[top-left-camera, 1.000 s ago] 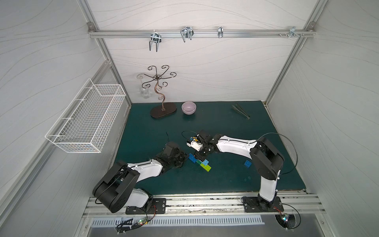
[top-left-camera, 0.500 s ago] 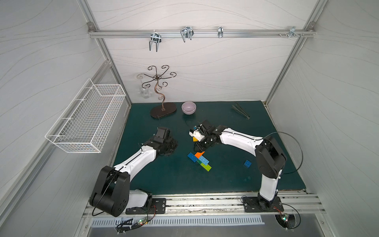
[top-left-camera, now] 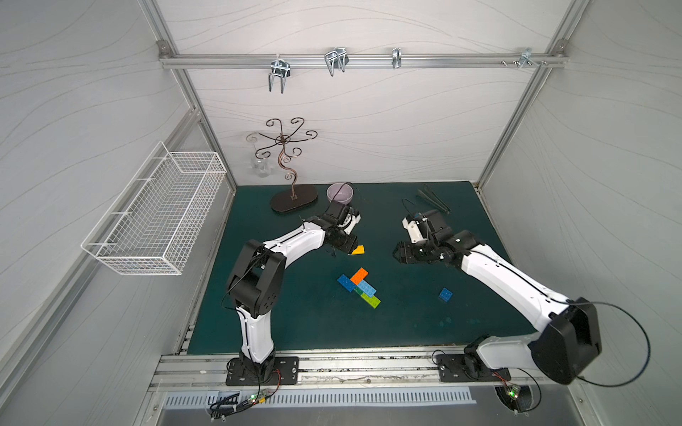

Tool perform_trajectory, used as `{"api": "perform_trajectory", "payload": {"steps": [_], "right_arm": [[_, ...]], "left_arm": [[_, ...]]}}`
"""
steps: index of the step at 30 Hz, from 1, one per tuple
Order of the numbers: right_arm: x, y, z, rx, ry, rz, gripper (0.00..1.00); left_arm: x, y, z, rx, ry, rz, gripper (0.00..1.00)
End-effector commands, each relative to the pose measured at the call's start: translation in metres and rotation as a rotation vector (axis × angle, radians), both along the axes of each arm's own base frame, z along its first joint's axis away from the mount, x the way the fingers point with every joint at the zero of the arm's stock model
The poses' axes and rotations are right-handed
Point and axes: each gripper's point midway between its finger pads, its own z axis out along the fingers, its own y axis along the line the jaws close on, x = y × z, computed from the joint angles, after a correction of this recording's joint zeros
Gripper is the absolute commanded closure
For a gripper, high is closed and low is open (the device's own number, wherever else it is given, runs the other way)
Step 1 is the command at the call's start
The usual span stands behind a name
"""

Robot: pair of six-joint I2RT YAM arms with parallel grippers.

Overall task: Assemble a small pinwheel with lego
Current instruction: Pick up the lego brick from the center of the board.

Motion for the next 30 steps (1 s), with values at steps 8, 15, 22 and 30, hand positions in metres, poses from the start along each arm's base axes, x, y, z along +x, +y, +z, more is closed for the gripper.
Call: {"api": "perform_trajectory", "payload": {"steps": [8, 15, 22, 30], "right_arm": [[-0.025, -0.041, -0.003, -0.057, 0.010, -0.055, 0.39], [-0.020, -0.042, -0.004, -0.064, -0.001, -0.053, 0.39], [-0.017, -0.034, -0.008, -0.028, 0.014, -0.049, 0.40], [-0.016, -0.035, -0.002, -0.033, 0.005, -0.052, 0.40]], "left_arm": [[0.010, -0.020, -0.034, 0.113, -0.023, -0.533, 0.45], [-0.009, -0.025, -0.034, 0.039, 0.027, -0.657, 0.45], [-0.002, -0.024, -0.053, 0.160, 0.000, -0.679, 0.47], [0.017, -0.014, -0.076, 0.315, -0.059, -0.598, 0.49]]}}
